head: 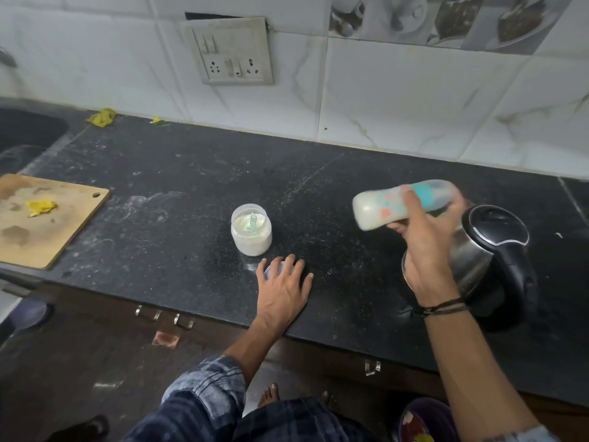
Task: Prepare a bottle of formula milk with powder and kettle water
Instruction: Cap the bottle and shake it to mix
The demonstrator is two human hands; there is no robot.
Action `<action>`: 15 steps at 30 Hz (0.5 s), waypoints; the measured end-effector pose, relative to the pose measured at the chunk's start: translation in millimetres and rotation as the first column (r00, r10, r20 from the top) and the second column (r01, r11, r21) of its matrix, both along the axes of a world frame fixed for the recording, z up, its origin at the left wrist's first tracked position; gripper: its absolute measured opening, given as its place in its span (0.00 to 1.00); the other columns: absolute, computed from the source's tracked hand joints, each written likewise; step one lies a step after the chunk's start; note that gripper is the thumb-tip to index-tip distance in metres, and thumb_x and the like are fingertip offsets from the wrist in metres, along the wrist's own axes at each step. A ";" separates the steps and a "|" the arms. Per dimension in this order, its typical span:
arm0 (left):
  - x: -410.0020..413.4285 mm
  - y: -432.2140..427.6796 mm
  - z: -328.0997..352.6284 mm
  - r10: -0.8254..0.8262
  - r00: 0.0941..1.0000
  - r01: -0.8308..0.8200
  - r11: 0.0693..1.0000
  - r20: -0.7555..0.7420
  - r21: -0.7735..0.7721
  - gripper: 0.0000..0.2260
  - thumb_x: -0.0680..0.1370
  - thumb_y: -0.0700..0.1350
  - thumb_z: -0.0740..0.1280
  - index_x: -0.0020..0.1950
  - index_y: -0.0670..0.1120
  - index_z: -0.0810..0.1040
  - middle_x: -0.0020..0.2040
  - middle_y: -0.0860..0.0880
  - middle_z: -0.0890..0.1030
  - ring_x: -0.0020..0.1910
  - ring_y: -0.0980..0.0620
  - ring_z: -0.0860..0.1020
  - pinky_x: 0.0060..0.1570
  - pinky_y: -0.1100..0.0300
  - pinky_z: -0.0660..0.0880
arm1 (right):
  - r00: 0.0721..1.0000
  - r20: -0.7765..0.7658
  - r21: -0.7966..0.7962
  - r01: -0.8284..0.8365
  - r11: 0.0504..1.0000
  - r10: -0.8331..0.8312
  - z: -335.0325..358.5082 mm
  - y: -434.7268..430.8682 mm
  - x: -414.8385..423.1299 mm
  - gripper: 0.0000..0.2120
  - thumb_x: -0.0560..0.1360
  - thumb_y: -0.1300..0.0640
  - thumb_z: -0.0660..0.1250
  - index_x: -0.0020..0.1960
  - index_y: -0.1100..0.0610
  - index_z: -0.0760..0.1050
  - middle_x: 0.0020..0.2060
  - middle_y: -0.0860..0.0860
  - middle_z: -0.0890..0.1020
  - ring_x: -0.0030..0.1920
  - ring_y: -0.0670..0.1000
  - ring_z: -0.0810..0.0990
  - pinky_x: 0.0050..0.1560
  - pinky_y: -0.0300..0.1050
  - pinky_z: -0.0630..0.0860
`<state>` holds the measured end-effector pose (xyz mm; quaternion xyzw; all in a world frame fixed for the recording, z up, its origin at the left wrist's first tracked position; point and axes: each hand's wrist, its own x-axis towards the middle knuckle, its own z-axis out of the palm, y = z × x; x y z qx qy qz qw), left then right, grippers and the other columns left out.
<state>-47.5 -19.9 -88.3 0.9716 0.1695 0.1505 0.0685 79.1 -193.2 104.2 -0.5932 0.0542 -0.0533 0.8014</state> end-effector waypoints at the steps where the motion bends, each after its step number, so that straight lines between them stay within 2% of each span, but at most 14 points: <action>1: -0.2 0.2 -0.2 -0.002 1.000 0.002 1.000 0.006 0.001 0.16 0.84 0.60 0.61 0.63 0.52 0.80 0.65 0.53 0.79 0.65 0.46 0.77 0.73 0.40 0.62 | 0.999 -0.009 -0.042 -0.053 0.998 0.053 -3.0 -0.6 -0.7 0.30 0.76 0.57 0.76 0.72 0.48 0.64 0.58 0.50 0.82 0.54 0.50 0.87 0.39 0.43 0.82; 3: 0.4 -0.6 -0.1 -0.003 1.000 0.003 1.000 0.017 -0.001 0.16 0.84 0.60 0.61 0.63 0.52 0.80 0.64 0.53 0.79 0.64 0.46 0.77 0.72 0.40 0.62 | 1.000 0.013 0.005 0.002 1.000 -0.002 -0.9 -1.3 -2.8 0.31 0.76 0.57 0.76 0.72 0.50 0.64 0.56 0.48 0.82 0.52 0.48 0.87 0.38 0.43 0.82; 5: 1.7 -1.6 -0.7 0.003 1.000 -0.003 1.000 0.021 0.001 0.16 0.83 0.60 0.61 0.63 0.52 0.80 0.64 0.53 0.79 0.64 0.46 0.77 0.72 0.40 0.62 | 0.991 0.019 0.148 0.126 0.981 -0.130 1.9 -2.7 -1.1 0.32 0.75 0.55 0.76 0.72 0.51 0.62 0.60 0.49 0.80 0.53 0.47 0.87 0.41 0.47 0.83; 6: 2.1 -1.5 -1.1 0.005 1.000 -0.005 1.000 0.019 0.002 0.16 0.84 0.60 0.61 0.63 0.52 0.80 0.64 0.53 0.79 0.64 0.46 0.77 0.72 0.40 0.62 | 0.990 0.013 0.180 0.138 0.974 -0.143 3.2 -3.0 0.3 0.32 0.75 0.54 0.76 0.71 0.51 0.62 0.61 0.49 0.79 0.54 0.47 0.86 0.43 0.48 0.84; 7: 2.0 -0.9 -1.6 0.002 1.000 -0.002 1.000 0.019 0.002 0.16 0.84 0.60 0.61 0.63 0.52 0.80 0.64 0.52 0.79 0.64 0.46 0.77 0.72 0.40 0.62 | 0.994 0.005 0.160 0.105 0.981 -0.107 5.1 -2.4 1.0 0.31 0.76 0.54 0.76 0.71 0.50 0.62 0.61 0.49 0.79 0.55 0.47 0.86 0.44 0.49 0.83; 10: 0.6 0.7 -2.9 -0.006 1.000 0.006 1.000 0.023 0.002 0.16 0.83 0.60 0.61 0.63 0.52 0.80 0.64 0.52 0.79 0.64 0.46 0.77 0.72 0.40 0.62 | 0.995 -0.034 -0.026 -0.093 0.995 0.092 1.1 -2.5 -0.8 0.28 0.75 0.56 0.77 0.69 0.47 0.67 0.52 0.43 0.83 0.52 0.46 0.87 0.42 0.45 0.83; 12: 1.1 0.1 -2.5 -0.003 1.000 0.003 1.000 0.019 -0.003 0.16 0.84 0.60 0.61 0.63 0.52 0.80 0.64 0.52 0.79 0.64 0.46 0.77 0.72 0.40 0.61 | 0.999 -0.009 0.030 -0.046 0.998 0.046 2.9 -3.0 -1.8 0.30 0.73 0.54 0.78 0.69 0.46 0.67 0.52 0.43 0.83 0.52 0.46 0.87 0.41 0.45 0.83; 14: 1.8 -0.5 -1.8 0.002 1.000 -0.002 1.000 0.014 -0.004 0.16 0.84 0.60 0.60 0.63 0.52 0.79 0.64 0.53 0.79 0.64 0.46 0.77 0.73 0.40 0.61 | 0.999 0.013 0.114 0.030 0.993 -0.032 2.7 -3.7 0.1 0.32 0.72 0.52 0.78 0.70 0.48 0.64 0.57 0.47 0.81 0.54 0.47 0.87 0.43 0.45 0.82; 15: 1.7 -0.1 -1.7 0.002 1.000 -0.002 1.000 0.011 -0.003 0.17 0.84 0.60 0.60 0.63 0.52 0.79 0.64 0.53 0.79 0.64 0.46 0.77 0.73 0.40 0.61 | 1.000 0.019 0.097 0.015 0.995 -0.017 3.7 -2.6 0.4 0.32 0.73 0.52 0.77 0.70 0.47 0.63 0.60 0.49 0.80 0.56 0.48 0.86 0.44 0.45 0.82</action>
